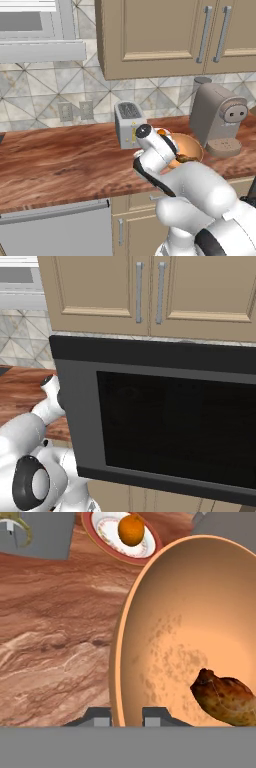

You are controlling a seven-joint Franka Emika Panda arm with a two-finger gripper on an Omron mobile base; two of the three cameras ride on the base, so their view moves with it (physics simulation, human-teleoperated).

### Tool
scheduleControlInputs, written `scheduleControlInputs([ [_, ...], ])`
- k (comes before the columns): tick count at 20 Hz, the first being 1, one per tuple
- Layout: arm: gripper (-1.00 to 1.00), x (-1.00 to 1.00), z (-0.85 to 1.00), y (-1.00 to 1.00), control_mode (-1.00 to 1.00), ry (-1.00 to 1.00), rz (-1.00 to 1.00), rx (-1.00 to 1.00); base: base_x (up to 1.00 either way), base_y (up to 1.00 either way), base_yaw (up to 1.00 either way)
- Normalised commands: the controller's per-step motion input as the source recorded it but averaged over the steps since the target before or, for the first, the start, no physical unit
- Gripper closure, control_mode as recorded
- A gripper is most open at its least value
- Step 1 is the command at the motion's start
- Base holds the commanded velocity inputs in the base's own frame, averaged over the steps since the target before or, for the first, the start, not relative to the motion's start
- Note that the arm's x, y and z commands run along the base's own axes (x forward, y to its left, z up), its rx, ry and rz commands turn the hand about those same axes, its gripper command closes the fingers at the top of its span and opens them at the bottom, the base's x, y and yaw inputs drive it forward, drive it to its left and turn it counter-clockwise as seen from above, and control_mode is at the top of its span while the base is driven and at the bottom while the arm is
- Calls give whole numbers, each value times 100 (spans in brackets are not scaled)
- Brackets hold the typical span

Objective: Remove the tangerine from the bowl and place it on the small plate. Then place the bowl with only the chicken drumstick in the microwave, close the door, and press the start button to microwave the chicken drumstick.

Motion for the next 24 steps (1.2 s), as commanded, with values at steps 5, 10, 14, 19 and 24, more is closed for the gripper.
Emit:
scheduleControlInputs([
  [5,100,-41,52,19,-100,0,0,-4,0,0,0],
  [10,100,-46,49,6,-100,0,0,-3,0,0,0],
  [14,100,-51,41,6,-100,0,1,-2,0,0,0],
  [19,100,-43,36,13,-100,4,4,0,0,0,0],
  [24,100,-16,37,33,-100,5,5,-2,0,0,0],
])
